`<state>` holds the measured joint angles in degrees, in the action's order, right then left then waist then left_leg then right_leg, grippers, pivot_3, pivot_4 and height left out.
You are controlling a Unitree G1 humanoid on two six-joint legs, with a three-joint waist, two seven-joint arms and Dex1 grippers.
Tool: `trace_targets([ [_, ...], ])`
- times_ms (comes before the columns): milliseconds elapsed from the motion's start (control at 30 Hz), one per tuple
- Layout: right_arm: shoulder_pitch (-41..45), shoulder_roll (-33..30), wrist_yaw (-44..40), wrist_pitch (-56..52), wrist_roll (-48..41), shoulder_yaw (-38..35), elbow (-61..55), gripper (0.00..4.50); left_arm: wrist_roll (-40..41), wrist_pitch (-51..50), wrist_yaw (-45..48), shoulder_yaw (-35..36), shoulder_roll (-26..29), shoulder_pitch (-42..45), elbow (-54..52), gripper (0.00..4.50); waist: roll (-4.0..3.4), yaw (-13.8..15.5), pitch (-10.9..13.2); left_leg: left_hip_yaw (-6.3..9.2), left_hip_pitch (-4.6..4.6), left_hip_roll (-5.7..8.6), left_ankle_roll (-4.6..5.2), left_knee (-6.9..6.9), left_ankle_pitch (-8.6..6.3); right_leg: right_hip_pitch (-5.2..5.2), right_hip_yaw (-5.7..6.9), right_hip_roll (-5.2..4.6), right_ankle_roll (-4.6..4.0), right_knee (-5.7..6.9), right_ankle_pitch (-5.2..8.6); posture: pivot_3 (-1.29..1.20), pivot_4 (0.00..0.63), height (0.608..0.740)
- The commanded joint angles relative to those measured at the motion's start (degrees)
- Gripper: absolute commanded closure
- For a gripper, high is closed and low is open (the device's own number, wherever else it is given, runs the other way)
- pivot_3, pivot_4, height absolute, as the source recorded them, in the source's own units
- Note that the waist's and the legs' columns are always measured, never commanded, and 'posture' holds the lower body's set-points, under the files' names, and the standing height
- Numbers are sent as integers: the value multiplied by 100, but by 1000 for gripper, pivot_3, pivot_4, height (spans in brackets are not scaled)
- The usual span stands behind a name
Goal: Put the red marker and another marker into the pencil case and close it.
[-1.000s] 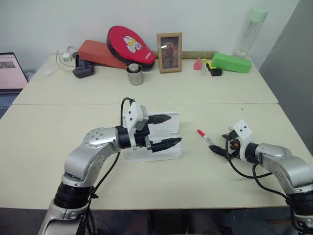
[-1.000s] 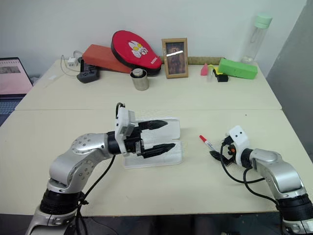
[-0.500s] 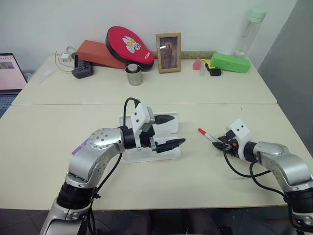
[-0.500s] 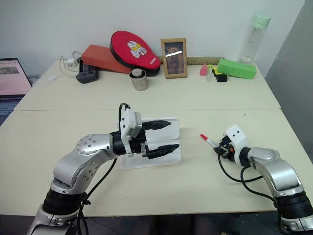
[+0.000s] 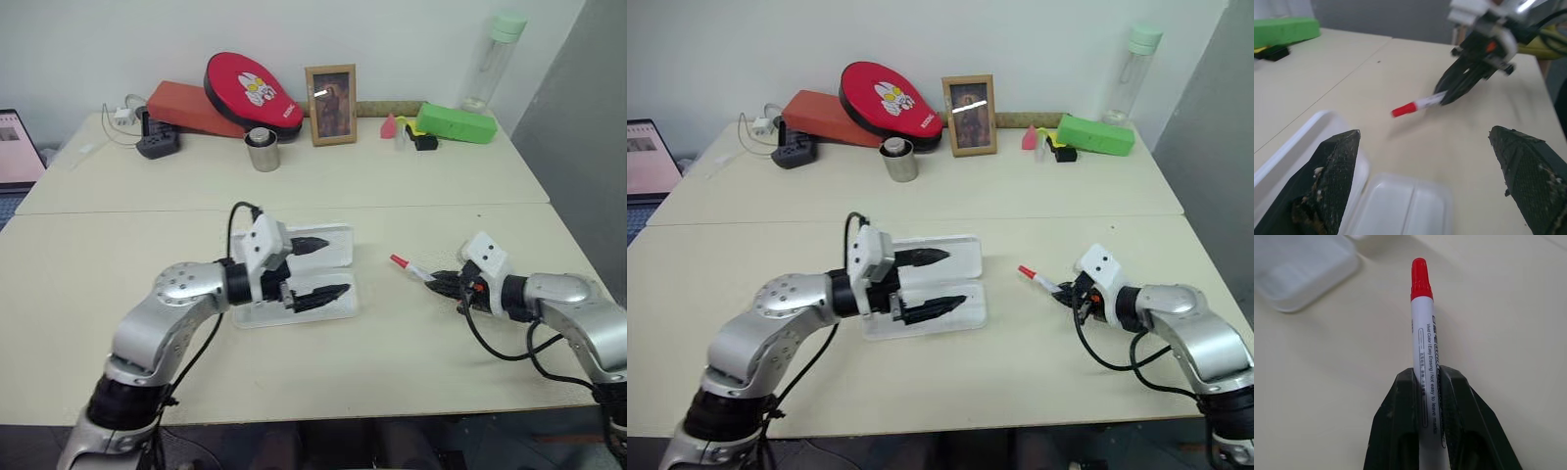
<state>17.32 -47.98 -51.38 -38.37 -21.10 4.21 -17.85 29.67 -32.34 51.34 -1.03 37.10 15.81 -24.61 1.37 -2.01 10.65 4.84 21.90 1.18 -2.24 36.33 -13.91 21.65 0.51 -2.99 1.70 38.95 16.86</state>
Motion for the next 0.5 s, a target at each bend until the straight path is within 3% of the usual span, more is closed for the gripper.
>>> trace_targets([
  [33, 614, 27, -665, 460, 67, 470, -75, 4193, 383, -82, 148, 819, 421, -526, -449, 0, -1, 2, 1, 3, -1, 2, 0, 0, 0, -2, 1, 0, 0, 0, 0, 0, 150, 740],
  [333, 2489, 1570, -1234, 1711, 1364, 2310, 1741, 4193, 831, -198, 466, 2626, 1096, -2359, -782, 0, 3, 36, 4, 21, 6, 6, -1, -1, 0, 6, 0, -8, -3, -2, -1, 0, 150, 740],
  [500, 2911, 2058, -1430, 2112, 1724, 2572, 2550, 4193, 998, -283, 455, 3083, 1179, -2782, -982, 0, 2, 81, 5, 32, 17, 17, -3, 0, 0, 9, -1, -16, -4, -9, -2, 0, 150, 740],
])
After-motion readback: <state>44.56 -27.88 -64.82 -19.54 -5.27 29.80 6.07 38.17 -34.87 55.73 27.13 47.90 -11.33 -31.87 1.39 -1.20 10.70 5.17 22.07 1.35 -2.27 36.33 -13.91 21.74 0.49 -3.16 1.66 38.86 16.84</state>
